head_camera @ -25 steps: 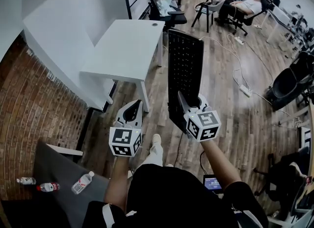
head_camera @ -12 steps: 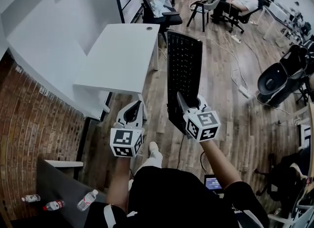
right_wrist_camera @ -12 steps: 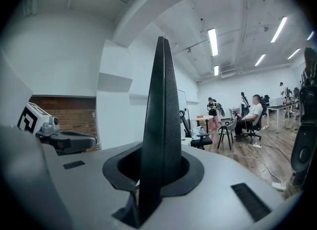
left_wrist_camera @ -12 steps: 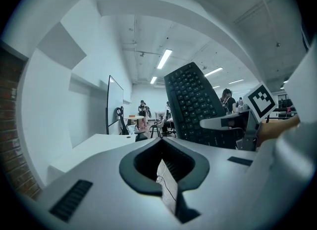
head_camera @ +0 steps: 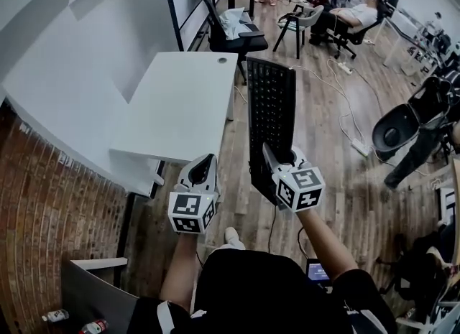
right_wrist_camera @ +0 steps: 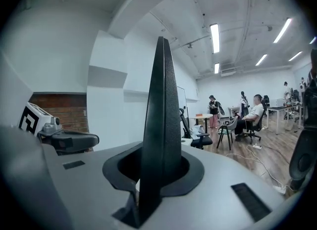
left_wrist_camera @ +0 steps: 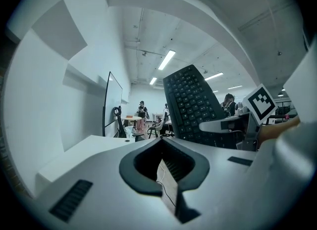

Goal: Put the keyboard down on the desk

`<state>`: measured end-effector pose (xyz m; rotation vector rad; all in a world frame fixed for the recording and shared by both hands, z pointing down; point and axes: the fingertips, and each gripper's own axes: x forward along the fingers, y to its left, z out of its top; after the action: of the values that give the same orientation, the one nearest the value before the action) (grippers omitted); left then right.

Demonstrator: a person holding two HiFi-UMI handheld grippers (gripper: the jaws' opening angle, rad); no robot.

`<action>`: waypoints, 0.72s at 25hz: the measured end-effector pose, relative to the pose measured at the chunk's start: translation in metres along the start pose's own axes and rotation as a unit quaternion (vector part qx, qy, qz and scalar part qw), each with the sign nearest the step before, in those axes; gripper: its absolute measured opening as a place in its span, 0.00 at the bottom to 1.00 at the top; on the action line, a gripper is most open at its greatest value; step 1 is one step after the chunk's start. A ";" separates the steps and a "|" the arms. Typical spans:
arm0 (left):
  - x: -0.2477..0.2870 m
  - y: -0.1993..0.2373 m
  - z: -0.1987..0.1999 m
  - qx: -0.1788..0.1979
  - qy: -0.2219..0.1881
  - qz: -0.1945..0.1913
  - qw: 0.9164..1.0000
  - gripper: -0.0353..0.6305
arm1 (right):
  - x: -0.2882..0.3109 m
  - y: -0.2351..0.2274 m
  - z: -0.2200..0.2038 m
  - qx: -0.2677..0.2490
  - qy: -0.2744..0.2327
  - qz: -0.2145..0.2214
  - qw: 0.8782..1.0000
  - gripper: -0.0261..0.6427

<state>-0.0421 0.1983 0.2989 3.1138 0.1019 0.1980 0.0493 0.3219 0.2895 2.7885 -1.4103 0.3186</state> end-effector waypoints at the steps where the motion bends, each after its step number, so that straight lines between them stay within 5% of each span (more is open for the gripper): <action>1: 0.005 0.008 0.003 0.001 0.000 0.000 1.000 0.07 | 0.009 0.000 0.002 0.002 0.002 0.002 1.000 0.18; 18: 0.069 0.107 0.009 -0.010 -0.003 0.005 1.000 0.07 | 0.133 0.003 0.012 0.004 0.017 0.025 1.000 0.18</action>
<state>0.0338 0.0963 0.3008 3.0948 0.0850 0.1898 0.1251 0.2131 0.3015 2.7445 -1.4764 0.3708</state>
